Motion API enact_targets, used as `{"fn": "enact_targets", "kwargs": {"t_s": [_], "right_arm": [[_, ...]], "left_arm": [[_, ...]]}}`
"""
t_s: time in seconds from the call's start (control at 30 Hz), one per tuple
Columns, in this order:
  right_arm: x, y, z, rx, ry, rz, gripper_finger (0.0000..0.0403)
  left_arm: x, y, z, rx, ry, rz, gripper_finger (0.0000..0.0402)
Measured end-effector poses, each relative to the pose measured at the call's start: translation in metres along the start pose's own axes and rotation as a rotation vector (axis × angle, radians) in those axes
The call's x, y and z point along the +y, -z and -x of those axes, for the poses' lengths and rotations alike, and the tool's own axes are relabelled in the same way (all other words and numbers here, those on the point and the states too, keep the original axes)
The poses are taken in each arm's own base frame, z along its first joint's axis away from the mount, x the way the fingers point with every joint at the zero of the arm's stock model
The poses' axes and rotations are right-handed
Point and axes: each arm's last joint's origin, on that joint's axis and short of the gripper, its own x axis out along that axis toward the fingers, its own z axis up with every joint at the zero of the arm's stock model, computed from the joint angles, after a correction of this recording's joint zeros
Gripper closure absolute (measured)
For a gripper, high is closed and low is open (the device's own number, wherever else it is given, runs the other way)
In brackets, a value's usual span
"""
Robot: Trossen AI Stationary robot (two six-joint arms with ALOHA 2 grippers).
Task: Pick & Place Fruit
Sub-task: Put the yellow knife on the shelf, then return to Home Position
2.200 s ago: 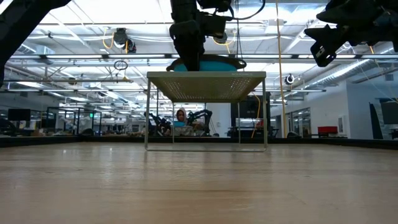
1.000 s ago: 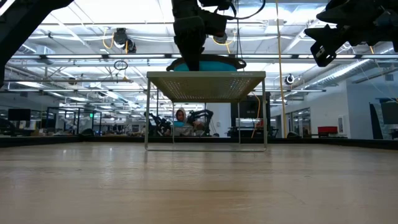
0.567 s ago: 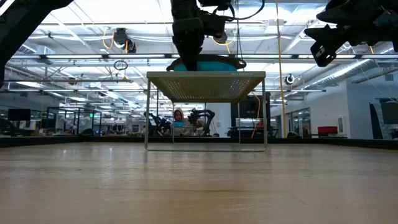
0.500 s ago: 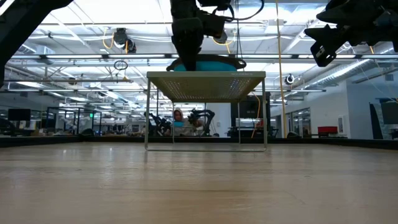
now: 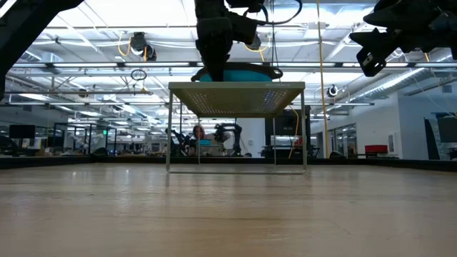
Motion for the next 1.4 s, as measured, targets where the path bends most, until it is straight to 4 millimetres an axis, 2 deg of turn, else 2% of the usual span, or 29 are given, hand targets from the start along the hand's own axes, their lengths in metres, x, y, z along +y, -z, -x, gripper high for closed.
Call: {"fn": "enact_targets", "kwargs": {"t_s": [1.4], "right_arm": [[-0.0007,0.0019,0.0,0.019,0.007,-0.008,0.0264]], "left_arm": [[0.0,0.0041,0.001,0.039,-0.008,0.031,0.0282]]}}
